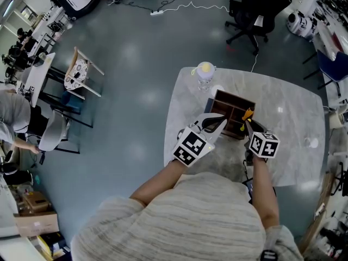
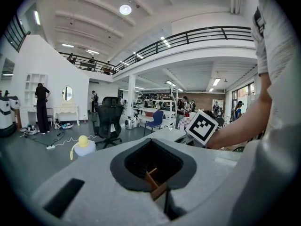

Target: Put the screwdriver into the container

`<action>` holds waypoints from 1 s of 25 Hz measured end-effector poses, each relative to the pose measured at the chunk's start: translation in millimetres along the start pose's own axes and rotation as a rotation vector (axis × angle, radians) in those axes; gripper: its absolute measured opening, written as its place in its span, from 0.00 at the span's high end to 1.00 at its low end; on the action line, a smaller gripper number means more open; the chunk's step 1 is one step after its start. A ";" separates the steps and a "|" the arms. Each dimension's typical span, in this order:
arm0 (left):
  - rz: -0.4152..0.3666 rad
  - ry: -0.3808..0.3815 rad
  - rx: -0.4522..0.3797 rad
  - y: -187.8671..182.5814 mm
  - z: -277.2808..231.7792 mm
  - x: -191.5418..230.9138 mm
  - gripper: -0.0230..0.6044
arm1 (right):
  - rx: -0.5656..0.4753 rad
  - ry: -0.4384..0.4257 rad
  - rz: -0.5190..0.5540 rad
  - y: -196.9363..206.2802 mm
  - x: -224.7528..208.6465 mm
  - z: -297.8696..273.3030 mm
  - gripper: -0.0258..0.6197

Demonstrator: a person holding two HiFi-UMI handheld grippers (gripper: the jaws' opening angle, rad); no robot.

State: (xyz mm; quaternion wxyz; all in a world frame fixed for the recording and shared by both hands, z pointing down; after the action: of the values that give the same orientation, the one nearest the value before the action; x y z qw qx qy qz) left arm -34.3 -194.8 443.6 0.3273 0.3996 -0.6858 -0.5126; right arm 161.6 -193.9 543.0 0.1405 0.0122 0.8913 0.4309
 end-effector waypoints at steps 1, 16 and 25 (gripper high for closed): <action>0.000 -0.001 -0.001 -0.1 0.0 0.4 0.94 | 0.000 0.007 0.004 0.3 -0.9 -0.2 0.86; -0.010 0.002 -0.001 -2.7 3.8 -3.8 0.94 | -0.023 0.021 -0.004 -2.7 -5.5 15.0 0.81; -0.019 0.006 -0.009 -6.9 2.5 -7.6 0.94 | -0.140 0.001 -0.017 -32.5 0.7 42.0 0.81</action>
State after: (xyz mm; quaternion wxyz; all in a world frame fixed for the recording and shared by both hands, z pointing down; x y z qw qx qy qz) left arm -31.5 -188.1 436.0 0.3263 0.4061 -0.6789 -0.5175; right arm 175.1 -182.1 493.1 0.1443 -0.0053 0.8590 0.4912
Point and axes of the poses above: the fingertips, and each gripper's own axes: z backward along the fingers, x to its left, y out of its underside, the point moved 6 cm from there along z, backward along the fingers, and after that the axes turned 1 degree about -x, right-handed, at the moved point
